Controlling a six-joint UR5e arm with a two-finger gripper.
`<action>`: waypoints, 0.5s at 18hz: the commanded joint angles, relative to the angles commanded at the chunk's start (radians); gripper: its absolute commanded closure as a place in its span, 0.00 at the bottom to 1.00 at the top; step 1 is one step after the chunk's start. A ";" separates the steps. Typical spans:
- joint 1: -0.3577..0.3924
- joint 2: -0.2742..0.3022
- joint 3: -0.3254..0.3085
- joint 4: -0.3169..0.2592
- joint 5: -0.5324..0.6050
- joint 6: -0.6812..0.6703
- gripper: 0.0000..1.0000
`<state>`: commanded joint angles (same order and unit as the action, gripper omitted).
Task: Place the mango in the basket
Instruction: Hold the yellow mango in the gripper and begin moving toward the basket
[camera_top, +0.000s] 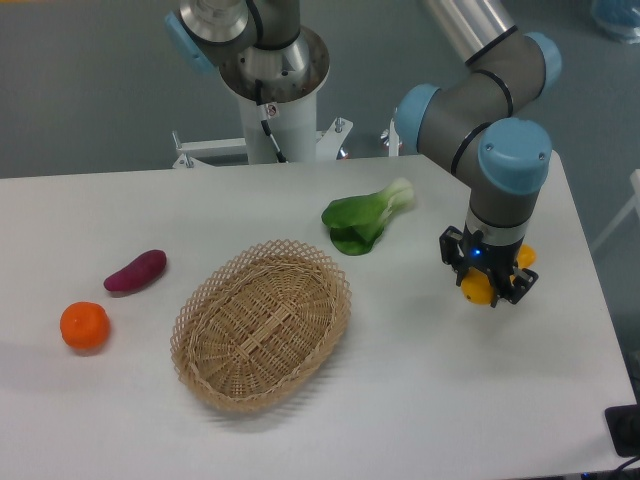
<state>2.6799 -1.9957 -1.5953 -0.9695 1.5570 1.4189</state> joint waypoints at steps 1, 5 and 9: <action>0.002 0.000 0.000 0.000 0.000 0.000 0.43; 0.000 0.000 0.005 -0.002 0.002 0.002 0.43; -0.002 0.002 0.005 -0.012 0.009 0.005 0.43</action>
<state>2.6783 -1.9942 -1.5907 -0.9817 1.5662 1.4235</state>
